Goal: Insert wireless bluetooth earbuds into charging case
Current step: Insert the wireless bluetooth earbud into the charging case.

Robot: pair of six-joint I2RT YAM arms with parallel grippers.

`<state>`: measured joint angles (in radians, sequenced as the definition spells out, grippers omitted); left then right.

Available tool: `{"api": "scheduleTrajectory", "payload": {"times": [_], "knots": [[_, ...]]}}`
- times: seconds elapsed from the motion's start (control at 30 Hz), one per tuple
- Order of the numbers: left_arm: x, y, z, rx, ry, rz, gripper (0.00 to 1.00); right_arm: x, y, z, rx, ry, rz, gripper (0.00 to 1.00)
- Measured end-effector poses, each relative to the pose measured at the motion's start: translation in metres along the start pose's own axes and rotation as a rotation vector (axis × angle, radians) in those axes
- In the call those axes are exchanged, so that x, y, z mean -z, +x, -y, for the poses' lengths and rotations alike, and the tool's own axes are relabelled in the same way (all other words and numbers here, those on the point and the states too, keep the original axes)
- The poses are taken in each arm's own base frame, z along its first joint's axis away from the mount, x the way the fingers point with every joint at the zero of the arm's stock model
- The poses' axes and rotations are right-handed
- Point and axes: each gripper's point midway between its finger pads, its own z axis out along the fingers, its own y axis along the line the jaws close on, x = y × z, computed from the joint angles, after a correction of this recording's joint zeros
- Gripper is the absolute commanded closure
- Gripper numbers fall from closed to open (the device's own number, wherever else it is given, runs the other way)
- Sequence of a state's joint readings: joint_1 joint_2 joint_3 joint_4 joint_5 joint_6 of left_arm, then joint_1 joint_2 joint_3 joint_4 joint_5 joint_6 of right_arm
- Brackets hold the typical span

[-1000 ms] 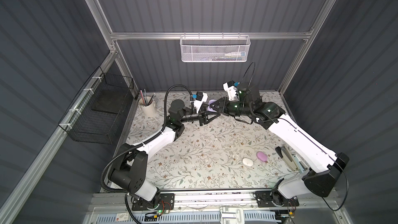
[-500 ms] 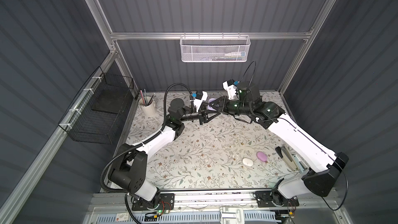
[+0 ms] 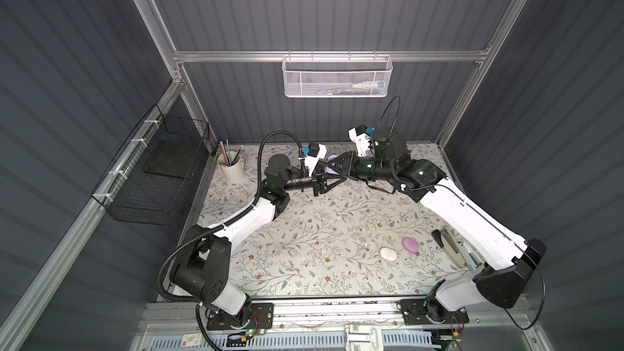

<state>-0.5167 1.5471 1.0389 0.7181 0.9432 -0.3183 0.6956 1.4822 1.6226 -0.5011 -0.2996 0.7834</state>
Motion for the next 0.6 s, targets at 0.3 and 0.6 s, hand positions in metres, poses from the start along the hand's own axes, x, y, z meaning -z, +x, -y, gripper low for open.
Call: {"api": "scheduleTrajectory", "payload": {"times": [0.3,0.6], "knots": [[0.0001,0.0055,-0.0017,0.009,-0.006,-0.018,0.93,0.0016,0.0038,0.0038,0.003,0.018,-0.014,0.65],[0.0001,0.0062,-0.0011,0.003,-0.008,-0.023,0.93,0.0076,0.0043,0.0095,0.012,0.054,-0.010,0.58]]}}
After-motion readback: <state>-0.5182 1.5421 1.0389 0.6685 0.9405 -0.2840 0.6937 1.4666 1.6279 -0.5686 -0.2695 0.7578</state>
